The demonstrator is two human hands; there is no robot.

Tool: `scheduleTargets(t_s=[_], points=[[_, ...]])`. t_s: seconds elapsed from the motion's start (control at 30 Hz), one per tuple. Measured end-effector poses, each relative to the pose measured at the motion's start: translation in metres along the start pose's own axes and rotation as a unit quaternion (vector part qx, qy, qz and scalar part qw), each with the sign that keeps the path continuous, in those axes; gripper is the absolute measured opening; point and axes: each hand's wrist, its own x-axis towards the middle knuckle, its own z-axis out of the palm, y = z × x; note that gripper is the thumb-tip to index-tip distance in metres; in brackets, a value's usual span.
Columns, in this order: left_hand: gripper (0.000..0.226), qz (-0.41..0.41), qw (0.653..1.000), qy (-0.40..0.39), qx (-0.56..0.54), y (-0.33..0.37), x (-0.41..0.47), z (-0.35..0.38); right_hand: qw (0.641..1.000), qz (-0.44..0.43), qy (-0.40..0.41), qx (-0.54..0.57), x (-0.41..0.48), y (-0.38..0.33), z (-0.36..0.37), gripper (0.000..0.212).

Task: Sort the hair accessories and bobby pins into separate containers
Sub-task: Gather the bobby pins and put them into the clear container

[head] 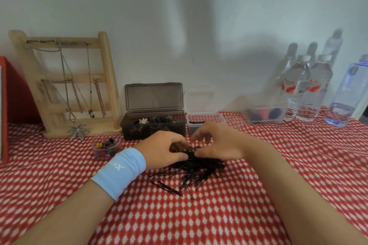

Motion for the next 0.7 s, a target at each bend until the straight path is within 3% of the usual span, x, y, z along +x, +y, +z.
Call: scheduleTargets(t_s=[0.1, 0.27, 0.4, 0.5, 0.6, 0.7], points=[[0.027, 0.003, 1.0, -0.001, 0.017, 0.001, -0.001, -0.003, 0.996, 0.021, -0.07, -0.056, 0.0, -0.007, 0.004, 0.05], [0.038, -0.005, 0.999, -0.024, 0.038, -0.003, 0.0, -0.005, 0.993, 0.022, -0.051, -0.105, 0.007, -0.013, 0.009, 0.033], [0.025, -0.001, 0.998, -0.029, 0.057, -0.001, 0.002, -0.005, 0.988, 0.033, -0.076, -0.133, 0.011, -0.02, 0.019, 0.044], [0.019, 0.02, 0.998, -0.001, 0.062, -0.001, 0.002, -0.004, 0.983, 0.034, -0.073, -0.163, 0.015, -0.024, 0.017, 0.035], [0.026, 0.021, 0.999, 0.022, 0.027, -0.002, 0.0, -0.007, 0.989, 0.019, -0.051, -0.14, 0.013, -0.025, 0.014, 0.028], [0.035, -0.016, 1.0, -0.003, -0.027, -0.002, -0.003, -0.011, 0.998, 0.018, 0.004, -0.056, 0.009, -0.018, 0.013, 0.022]])
